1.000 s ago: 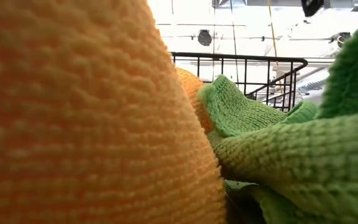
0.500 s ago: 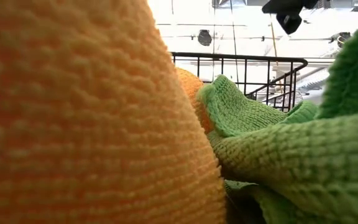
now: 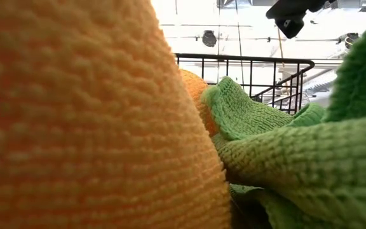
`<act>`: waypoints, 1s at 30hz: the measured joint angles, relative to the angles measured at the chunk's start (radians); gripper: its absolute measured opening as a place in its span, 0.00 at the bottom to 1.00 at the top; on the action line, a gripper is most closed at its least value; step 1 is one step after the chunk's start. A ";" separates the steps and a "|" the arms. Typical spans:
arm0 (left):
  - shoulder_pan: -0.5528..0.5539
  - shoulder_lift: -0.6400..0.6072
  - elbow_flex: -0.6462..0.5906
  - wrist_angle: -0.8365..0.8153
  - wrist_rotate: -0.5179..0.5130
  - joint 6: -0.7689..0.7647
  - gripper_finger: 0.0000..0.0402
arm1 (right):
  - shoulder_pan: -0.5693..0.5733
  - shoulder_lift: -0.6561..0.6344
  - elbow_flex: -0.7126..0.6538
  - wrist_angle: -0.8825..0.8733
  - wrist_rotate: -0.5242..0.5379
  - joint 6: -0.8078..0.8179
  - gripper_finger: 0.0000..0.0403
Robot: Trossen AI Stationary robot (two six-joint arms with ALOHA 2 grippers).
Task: Sort microfiber towel by color & place in baskets
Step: Put the left yellow microfiber cloth into the white bin
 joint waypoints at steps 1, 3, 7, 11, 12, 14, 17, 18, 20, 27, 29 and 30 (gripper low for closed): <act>0.013 0.009 0.000 -0.032 0.010 0.000 0.44 | 0.008 0.000 0.000 0.000 0.000 -0.003 0.00; 0.050 0.027 0.000 -0.083 0.045 0.003 0.47 | 0.020 0.000 0.000 -0.001 0.000 -0.015 0.00; 0.139 0.062 -0.005 -0.143 0.143 0.062 0.54 | 0.043 0.000 0.000 -0.019 0.000 -0.036 0.00; 0.215 0.102 -0.032 -0.114 0.252 0.166 0.60 | 0.061 0.000 0.000 -0.039 0.000 -0.052 0.00; 0.232 0.118 -0.037 -0.104 0.286 0.178 0.60 | 0.064 0.000 0.000 -0.048 0.000 -0.053 0.00; 0.265 0.153 -0.042 -0.086 0.343 0.196 0.61 | 0.072 0.000 0.000 -0.059 0.000 -0.054 0.00; 0.318 0.216 -0.042 -0.076 0.363 0.242 0.61 | 0.085 0.000 0.000 -0.076 0.000 -0.057 0.00; 0.339 0.238 -0.042 -0.075 0.372 0.262 0.61 | 0.089 0.000 0.000 -0.081 0.000 -0.058 0.00; 0.382 0.280 -0.042 -0.073 0.411 0.290 0.61 | 0.098 0.000 -0.001 -0.088 0.001 -0.058 0.00; 0.433 0.373 -0.043 -0.058 0.388 0.332 0.61 | 0.149 0.000 -0.001 -0.098 0.002 -0.028 0.00; 0.434 0.390 -0.043 -0.047 0.385 0.328 0.61 | 0.164 0.000 -0.001 -0.098 0.014 -0.029 0.00; 0.434 0.397 -0.043 -0.037 0.391 0.330 0.61 | 0.171 0.000 -0.001 -0.098 0.029 -0.029 0.00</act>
